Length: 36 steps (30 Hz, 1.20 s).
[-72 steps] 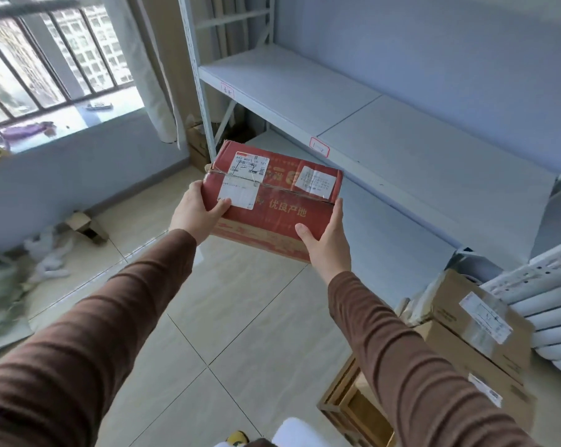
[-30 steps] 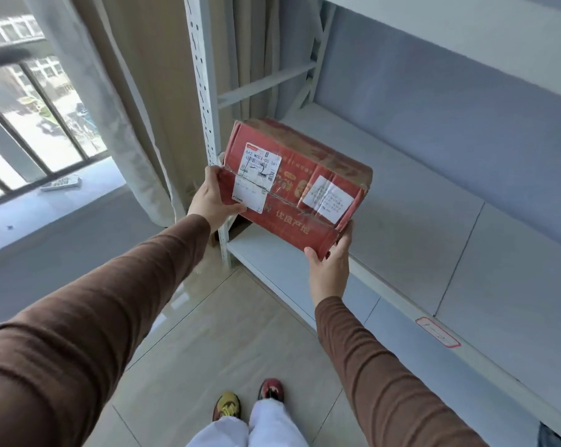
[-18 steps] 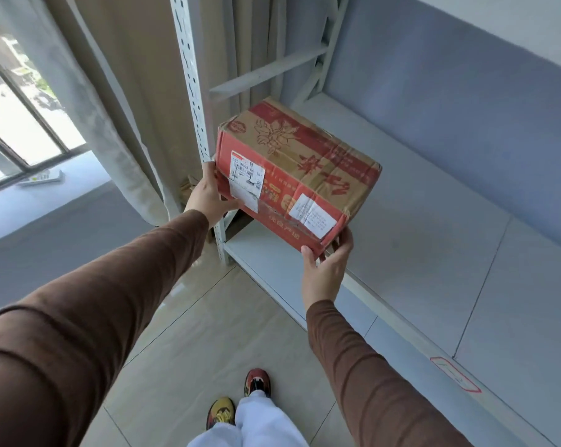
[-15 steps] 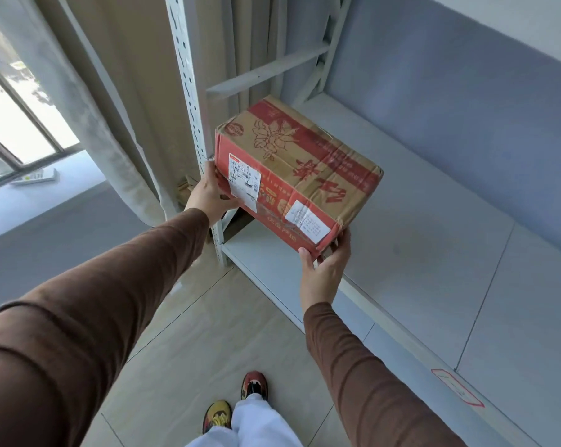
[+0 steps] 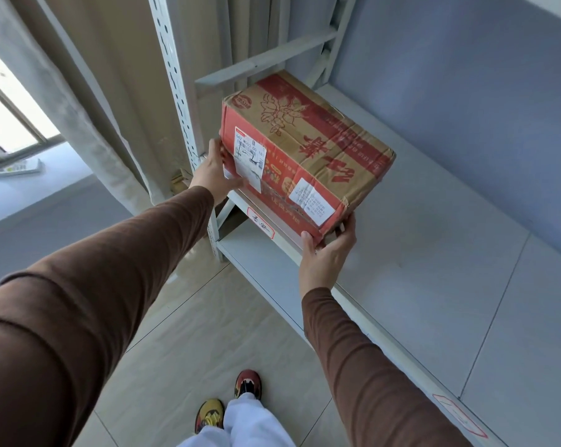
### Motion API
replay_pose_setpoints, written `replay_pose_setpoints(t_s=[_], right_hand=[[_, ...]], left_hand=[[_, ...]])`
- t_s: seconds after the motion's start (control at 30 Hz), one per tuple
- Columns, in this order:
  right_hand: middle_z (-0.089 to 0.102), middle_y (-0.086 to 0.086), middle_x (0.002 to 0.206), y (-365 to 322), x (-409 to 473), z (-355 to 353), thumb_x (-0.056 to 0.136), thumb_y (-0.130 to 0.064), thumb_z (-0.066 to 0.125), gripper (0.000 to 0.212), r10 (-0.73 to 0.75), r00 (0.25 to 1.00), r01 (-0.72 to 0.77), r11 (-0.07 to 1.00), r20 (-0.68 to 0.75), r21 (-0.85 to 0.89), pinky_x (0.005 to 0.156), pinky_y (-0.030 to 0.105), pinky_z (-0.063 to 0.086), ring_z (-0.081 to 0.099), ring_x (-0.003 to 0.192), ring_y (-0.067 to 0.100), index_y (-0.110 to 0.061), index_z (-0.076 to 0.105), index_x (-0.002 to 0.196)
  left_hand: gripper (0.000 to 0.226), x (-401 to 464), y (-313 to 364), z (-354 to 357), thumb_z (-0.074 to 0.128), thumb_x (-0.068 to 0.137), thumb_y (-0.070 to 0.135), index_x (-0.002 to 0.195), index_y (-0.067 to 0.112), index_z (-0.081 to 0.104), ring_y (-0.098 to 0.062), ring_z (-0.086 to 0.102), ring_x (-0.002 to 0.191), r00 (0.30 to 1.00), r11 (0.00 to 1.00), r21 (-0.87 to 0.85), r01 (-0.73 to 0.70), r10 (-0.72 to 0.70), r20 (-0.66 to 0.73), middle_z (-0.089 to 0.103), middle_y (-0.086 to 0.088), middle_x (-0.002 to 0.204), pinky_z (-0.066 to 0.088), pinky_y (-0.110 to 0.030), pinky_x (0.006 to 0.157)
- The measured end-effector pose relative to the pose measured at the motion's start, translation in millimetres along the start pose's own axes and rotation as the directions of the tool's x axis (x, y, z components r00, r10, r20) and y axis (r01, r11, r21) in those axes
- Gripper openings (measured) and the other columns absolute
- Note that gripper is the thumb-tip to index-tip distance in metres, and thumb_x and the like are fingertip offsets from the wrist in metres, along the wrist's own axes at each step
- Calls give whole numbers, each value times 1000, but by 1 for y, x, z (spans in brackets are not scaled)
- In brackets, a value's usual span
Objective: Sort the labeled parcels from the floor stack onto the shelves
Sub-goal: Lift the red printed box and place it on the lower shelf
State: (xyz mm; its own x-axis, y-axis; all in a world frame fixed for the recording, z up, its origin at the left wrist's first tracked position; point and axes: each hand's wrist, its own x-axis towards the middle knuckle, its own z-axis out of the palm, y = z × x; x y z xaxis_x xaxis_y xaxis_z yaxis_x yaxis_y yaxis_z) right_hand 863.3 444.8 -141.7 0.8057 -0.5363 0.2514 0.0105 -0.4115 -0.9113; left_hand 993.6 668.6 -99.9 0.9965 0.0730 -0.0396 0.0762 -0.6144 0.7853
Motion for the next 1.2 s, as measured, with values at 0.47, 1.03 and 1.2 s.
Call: replay_pose_setpoints(t_s=[0.47,1.03,1.2], right_hand=[[42,14,146,-15,3,-4,74,2,85,98,54,998,-54,999,21,-5,106,4,30,47,131,29,-5,31,155],[37,12,158,-29,-79,-94,82,-20,83,88,78,997,-75,989,18,-130,109,53,39,37,134,34,-13,33,154],[38,17,157,-27,-142,-165,83,-19,80,83,44,999,-42,983,5,-180,114,57,33,36,139,35,-10,35,153]], left_hand=[[89,-6,17,4,83,83,16,150,14,25,-29,49,139,995,994,-58,88,-85,47,48,-8,153,44,-48,113],[103,-188,35,13,81,87,27,163,24,10,-27,33,150,995,999,11,35,-36,92,29,-5,166,30,-42,121],[101,-282,46,31,81,87,32,163,24,15,-23,29,152,981,997,26,-79,73,179,26,-2,168,26,-40,123]])
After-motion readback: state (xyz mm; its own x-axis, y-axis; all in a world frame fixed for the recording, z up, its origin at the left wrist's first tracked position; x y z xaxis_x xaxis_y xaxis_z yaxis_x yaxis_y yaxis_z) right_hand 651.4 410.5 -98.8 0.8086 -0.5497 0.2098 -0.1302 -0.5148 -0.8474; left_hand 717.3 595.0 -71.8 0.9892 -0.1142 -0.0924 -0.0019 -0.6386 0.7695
